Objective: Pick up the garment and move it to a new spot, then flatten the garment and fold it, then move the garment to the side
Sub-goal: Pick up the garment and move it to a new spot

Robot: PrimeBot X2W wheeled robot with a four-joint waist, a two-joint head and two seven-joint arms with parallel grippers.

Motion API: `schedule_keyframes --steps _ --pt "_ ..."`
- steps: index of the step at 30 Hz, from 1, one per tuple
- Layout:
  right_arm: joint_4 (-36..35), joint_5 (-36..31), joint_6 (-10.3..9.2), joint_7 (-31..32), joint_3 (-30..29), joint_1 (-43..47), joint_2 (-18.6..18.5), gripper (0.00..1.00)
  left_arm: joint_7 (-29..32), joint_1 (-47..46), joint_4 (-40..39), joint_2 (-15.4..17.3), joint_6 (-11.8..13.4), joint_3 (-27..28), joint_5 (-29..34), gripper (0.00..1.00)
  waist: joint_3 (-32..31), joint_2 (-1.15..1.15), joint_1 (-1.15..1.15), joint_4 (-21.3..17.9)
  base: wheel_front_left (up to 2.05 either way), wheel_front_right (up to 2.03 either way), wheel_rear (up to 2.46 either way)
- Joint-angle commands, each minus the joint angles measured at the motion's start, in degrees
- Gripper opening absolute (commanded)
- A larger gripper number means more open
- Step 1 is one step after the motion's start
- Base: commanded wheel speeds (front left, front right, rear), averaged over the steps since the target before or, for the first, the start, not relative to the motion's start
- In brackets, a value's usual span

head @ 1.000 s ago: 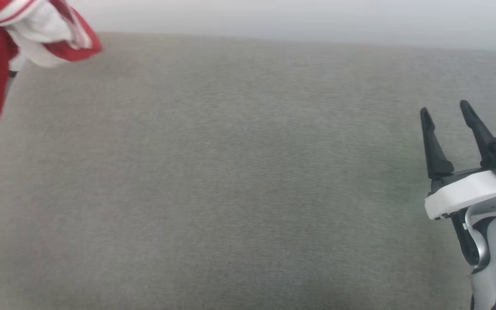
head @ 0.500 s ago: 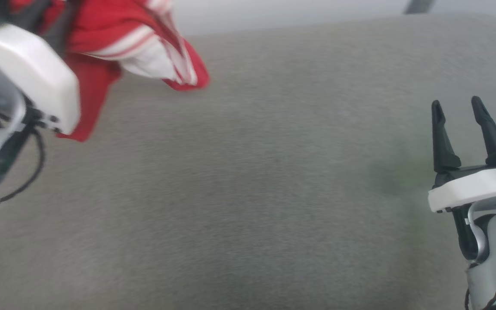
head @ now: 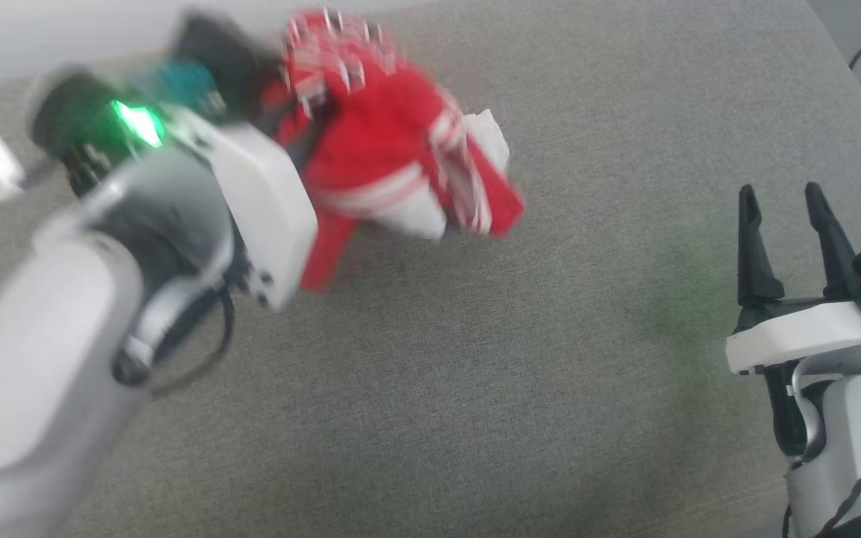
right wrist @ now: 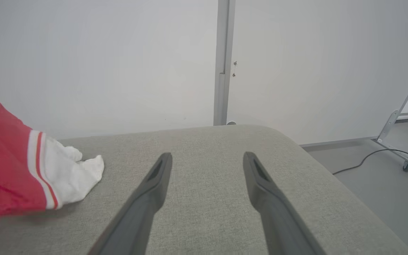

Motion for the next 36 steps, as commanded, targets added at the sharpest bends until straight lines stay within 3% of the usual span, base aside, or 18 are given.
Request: schedule_keyframes --steps 1,8,19,20,21,22,23,27,36 --pt "0.3 0.2 0.0 -0.4 0.0 -0.2 0.4 1.0 0.4 2.3 0.8 -0.2 0.2 -0.8 -0.5 0.0 0.2 0.0 0.0 -0.1 0.0 0.0 0.0" --pt "2.2 0.5 0.0 -0.9 0.8 -0.3 1.2 1.0 -0.1 11.9 6.6 0.6 1.2 -3.5 -1.8 0.0 0.3 0.0 0.0 0.6 0.0 0.0 0.0" --pt "3.6 0.4 0.0 -1.2 2.7 -1.7 0.4 1.0 -3.1 14.1 24.7 -2.8 -4.0 -7.8 -3.4 0.0 -0.1 0.0 0.0 3.0 0.0 0.0 0.0" --pt "3.7 0.4 0.0 -1.1 2.9 -1.7 0.4 1.0 -3.3 13.8 26.0 -3.4 -4.3 -8.1 -3.5 0.05 -0.2 0.0 0.0 3.2 0.0 0.0 0.0" --pt "3.8 0.4 0.0 -1.1 3.1 -1.8 0.2 1.0 -3.5 13.4 27.2 -3.8 -4.6 -8.3 -3.5 0.29 -0.3 0.0 0.0 3.3 0.0 0.0 0.0" --pt "4.0 0.4 0.0 -1.1 3.2 -1.8 0.1 1.0 -3.8 13.0 28.3 -4.5 -5.1 -8.6 -3.6 0.44 -0.5 0.0 0.0 3.6 0.0 0.0 0.0" --pt "4.1 0.3 0.0 -1.1 3.3 -1.7 0.0 1.0 -4.1 12.7 29.2 -5.1 -5.3 -8.6 -4.0 1.0 -0.8 0.0 0.0 3.8 0.0 0.0 0.0" --pt "4.3 0.1 0.0 -1.1 3.4 -0.7 -0.6 1.0 -6.8 10.9 30.4 -6.0 -6.2 -7.7 -4.0 1.0 -2.7 0.0 0.0 5.1 0.0 0.0 0.0" --pt "4.5 -0.2 0.0 -1.0 3.3 1.2 -2.4 1.0 -18.1 12.4 28.4 -3.1 -5.6 -3.0 -3.6 1.0 -7.4 0.0 0.0 8.3 0.0 0.0 0.0"
